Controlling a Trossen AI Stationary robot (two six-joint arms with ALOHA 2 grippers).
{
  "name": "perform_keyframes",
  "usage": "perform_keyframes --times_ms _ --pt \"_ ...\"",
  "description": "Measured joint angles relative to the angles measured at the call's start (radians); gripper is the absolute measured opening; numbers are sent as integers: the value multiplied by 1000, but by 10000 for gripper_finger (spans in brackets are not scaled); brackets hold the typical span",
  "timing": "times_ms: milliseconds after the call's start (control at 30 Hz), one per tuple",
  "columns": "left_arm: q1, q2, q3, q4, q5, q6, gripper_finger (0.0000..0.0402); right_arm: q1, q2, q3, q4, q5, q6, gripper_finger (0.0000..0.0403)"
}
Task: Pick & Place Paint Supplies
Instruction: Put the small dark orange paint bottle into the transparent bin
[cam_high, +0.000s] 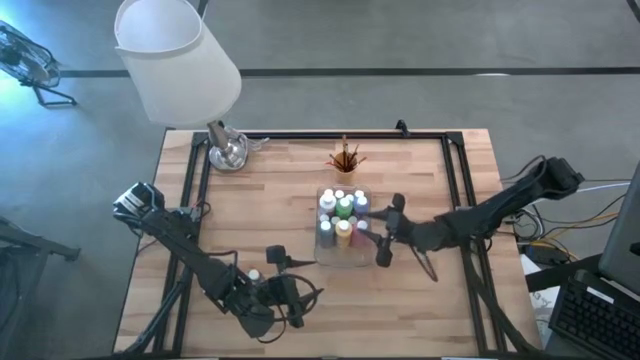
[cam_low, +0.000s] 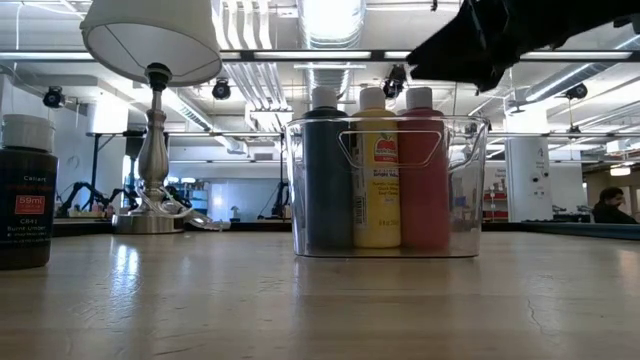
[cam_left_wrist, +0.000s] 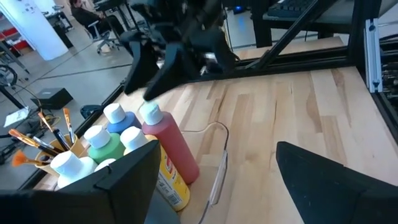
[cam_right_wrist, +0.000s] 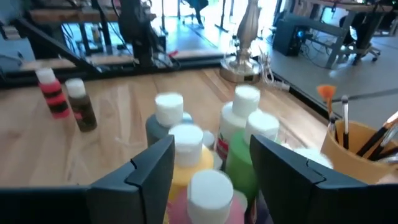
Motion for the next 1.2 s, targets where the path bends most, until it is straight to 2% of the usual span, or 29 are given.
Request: perform_keyframes --times_ms 200,533,667,767,867,933,1200 --pt "-50 -21 0 0 -16 60 304 42 -79 0 -2 -7 -41 214" --pt "-282 -50 25 -4 -94 20 257 143 -118 0 26 -4 -83 200" --pt "-398 -50 45 -50 -189 -76 248 154 -116 0 30 -3 -80 195" --pt "-481 -50 64 -141 -278 -230 246 154 -116 0 39 -3 -78 197" --pt "-535 -50 66 -233 -293 -404 246 153 -115 0 75 -2 -82 201" --pt "-549 -50 64 -304 -264 -521 246 153 -114 0 90 -3 -89 203" --pt "-550 -45 62 -729 49 -993 245 153 -114 0 116 -3 -90 202"
